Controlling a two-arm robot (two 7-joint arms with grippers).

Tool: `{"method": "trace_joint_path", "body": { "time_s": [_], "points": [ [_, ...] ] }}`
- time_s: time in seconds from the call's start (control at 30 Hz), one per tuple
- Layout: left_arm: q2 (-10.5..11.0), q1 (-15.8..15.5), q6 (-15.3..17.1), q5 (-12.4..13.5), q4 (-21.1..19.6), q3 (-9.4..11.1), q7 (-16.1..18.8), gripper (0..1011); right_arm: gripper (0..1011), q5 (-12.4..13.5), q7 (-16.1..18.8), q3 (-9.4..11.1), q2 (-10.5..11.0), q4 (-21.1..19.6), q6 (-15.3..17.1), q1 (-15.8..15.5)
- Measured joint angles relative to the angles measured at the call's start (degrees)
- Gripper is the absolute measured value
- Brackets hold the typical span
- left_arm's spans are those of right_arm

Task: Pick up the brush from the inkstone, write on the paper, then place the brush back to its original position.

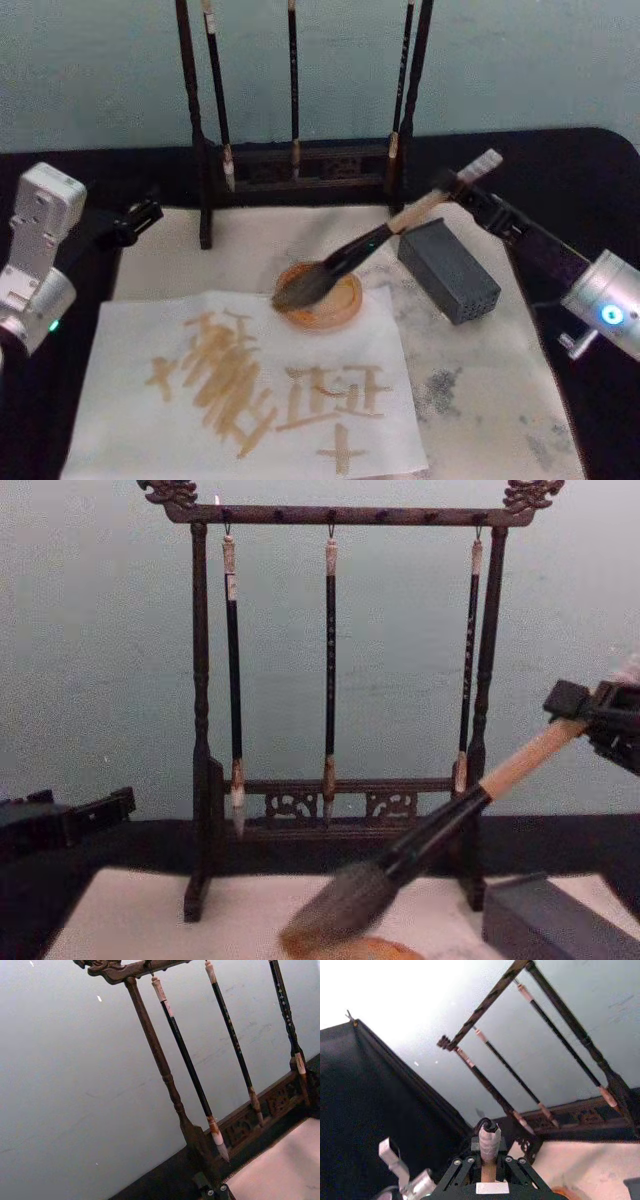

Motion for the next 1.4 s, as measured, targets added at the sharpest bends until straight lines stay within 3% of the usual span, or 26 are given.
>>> {"method": "trace_joint_path", "body": {
  "time_s": [0.47,1.4],
  "points": [
    [0.00,0.00,0.00,0.00,0.00,0.00,0.00,1000,176,2.85,-1.13,-0.93,-3.32,6.67,-0.47,4.64],
    [0.00,0.00,0.00,0.00,0.00,0.00,0.00,1002,176,2.55,-2.93,-1.99,-7.62,20.38,0.91,10.56]
  ]
}}
